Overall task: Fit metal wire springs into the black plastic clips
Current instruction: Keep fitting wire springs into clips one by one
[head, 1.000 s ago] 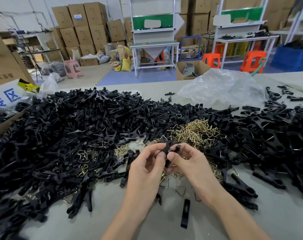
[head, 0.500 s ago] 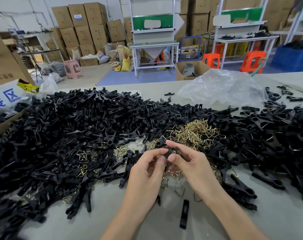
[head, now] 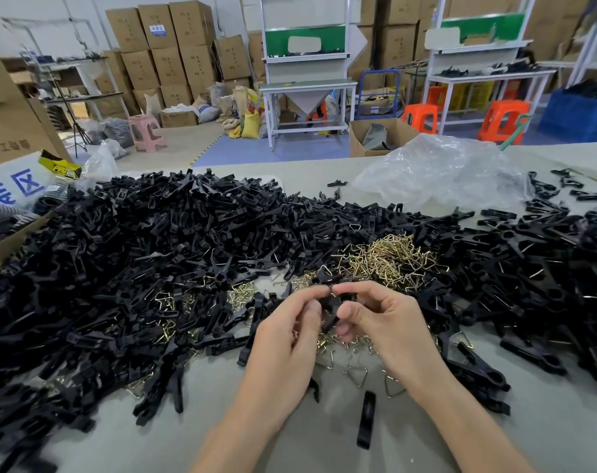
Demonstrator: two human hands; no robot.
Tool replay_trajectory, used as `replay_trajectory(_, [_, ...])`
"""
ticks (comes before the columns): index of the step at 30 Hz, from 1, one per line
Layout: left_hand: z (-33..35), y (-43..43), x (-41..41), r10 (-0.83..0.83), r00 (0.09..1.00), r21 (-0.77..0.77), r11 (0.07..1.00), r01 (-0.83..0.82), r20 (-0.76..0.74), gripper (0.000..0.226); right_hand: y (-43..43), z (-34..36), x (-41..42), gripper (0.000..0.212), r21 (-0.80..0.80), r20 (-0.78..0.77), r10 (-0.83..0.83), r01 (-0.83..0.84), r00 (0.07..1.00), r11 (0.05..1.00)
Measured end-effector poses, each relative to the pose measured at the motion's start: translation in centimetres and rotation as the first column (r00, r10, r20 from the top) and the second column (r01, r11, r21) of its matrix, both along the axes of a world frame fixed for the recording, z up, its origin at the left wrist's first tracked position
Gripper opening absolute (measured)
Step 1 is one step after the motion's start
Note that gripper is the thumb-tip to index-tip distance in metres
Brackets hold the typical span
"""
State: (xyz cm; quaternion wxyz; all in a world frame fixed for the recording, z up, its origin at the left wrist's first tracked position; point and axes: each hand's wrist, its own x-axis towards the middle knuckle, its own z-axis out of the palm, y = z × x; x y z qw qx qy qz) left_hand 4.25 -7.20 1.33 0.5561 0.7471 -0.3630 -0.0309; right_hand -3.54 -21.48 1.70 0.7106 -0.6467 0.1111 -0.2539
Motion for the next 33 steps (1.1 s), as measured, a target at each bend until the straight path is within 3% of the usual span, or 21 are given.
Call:
replay_trajectory(3, [-0.2,0.6,0.9,0.083,0.981,0.163,0.98,-0.112,0.178,0.031,-0.6,-0.1,0.0,0.025,-0.002,0.002,-0.067,0.067,0.998,0.998])
replay_trajectory(7, [-0.6,0.6,1.0,-0.018,0.881,0.503,0.827,-0.253,0.473,0.049,-1.3,-0.5,0.2,0.026,-0.026,0.004,-0.134,0.134,0.991,0.991])
replay_trajectory(12, [-0.6,-0.1,1.2,-0.025,0.856,0.589,0.736,-0.334,0.517,0.037,-1.6,-0.7,0.3,0.03,-0.04,0.006,-0.219,0.22,0.976,0.975])
replay_trajectory(17, [-0.5,0.0,1.7,0.002,0.887,0.554,0.78,-0.29,0.462,0.02,-1.8,-1.0,0.5,0.032,-0.079,-0.008,-0.24,0.238,0.971,0.968])
replay_trajectory(22, [-0.4,0.3,2.3,0.093,0.956,0.405,0.891,-0.204,0.277,0.007,-1.7,-1.2,0.5,0.033,-0.112,-0.024,-0.234,0.23,0.972,0.967])
replay_trajectory(29, [0.4,0.6,2.1,0.208,0.967,0.005,0.977,-0.211,0.144,0.037,-1.7,-1.1,0.5,0.033,-0.122,-0.024,-0.238,0.234,0.971,0.965])
replay_trajectory(33, [0.4,0.4,2.2,0.22,0.964,-0.001,0.975,-0.222,0.151,0.042,-1.7,-1.1,0.5,0.035,-0.125,-0.025,-0.237,0.233,0.971,0.964])
